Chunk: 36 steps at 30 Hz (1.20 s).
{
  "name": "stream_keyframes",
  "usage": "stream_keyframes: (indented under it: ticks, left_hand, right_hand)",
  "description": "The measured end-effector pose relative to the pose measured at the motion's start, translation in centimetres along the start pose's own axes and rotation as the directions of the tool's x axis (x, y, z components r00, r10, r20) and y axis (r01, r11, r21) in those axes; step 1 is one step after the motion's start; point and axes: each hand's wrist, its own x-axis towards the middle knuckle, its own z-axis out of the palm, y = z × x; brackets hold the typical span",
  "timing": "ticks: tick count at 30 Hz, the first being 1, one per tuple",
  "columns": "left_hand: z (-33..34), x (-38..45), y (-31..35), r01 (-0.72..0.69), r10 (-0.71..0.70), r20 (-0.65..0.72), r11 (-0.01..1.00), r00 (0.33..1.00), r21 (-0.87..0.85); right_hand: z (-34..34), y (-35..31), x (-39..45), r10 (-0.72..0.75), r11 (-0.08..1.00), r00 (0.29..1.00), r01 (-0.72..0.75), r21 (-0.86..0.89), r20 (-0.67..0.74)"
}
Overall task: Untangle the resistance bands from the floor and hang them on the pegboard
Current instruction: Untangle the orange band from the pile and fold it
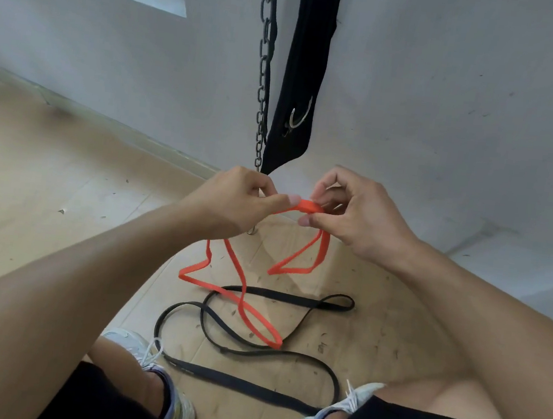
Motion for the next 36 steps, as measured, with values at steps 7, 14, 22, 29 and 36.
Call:
stream_keyframes:
  ticks: [7,14,22,29,36]
  left_hand:
    - [0.1,-0.4,1.0,0.019,0.005,0.096,0.967,0.995,-0.254]
    - [0.1,-1.1,1.5,-0.078,0.098,0.063,0.96,0.993,-0.269]
    - [-2.3,-0.3,0.5,-0.082,0.017,-0.196,0.94,0.981,-0.33]
    - [-3.4,-0.2,-0.6,0.094,-0.106,-0.057,0.981,0.993,-0.172]
    - [-2.4,-0.6,0.2,0.044,-0.032,0.056,0.97,0.998,-0.241]
  right_hand:
    - [-0.2,-0.8,-0.5,-0.037,0.993,0.999,0.036,0.112,0.004]
    - [0.4,0.2,-0.1,0.015,0.994,0.981,-0.036,0.107,0.194]
    - [1.0,4.5,2.2,0.163,0.986,0.885,-0.134,-0.097,0.435]
    - [-0.6,5.0,2.5,0.125,0.992,0.93,-0.113,-0.057,0.345]
    - [-0.6,3.1,2.1,0.033,0.992,0.99,-0.016,-0.122,0.139]
